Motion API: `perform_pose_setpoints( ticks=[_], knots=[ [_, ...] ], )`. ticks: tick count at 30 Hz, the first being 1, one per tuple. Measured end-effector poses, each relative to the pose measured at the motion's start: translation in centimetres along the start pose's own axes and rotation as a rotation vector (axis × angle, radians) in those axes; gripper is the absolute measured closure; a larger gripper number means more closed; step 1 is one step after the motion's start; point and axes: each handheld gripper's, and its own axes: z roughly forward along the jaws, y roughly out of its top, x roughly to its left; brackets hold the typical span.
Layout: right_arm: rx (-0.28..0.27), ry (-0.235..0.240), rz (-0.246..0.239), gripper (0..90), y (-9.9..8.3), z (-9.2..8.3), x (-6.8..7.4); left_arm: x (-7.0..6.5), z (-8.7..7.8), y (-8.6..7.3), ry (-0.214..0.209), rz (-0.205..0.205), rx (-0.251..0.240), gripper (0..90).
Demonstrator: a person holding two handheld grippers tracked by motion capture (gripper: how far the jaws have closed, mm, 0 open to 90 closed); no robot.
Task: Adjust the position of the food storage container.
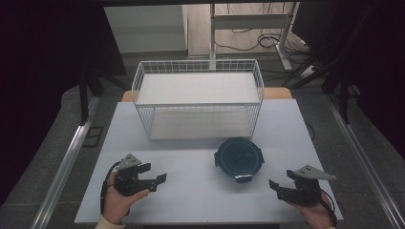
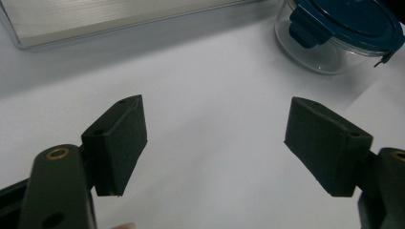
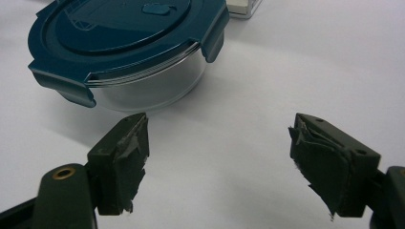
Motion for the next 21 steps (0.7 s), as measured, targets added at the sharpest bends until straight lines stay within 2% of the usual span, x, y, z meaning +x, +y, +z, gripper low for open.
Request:
perform_pose_setpoints(
  ticks=[10,21],
  knots=[
    [-0.001,-0.015,0.007,21.5,-0.02,-0.18,-0.28,-0.10,0.23,-0.05,0.001,0.000,0.006,21.9],
    [0.002,-0.008,0.014,22.6,0.55,-0.38,-0.06,-0.11,0.05,0.03,0.006,-0.007,0.002,21.9]
  ],
)
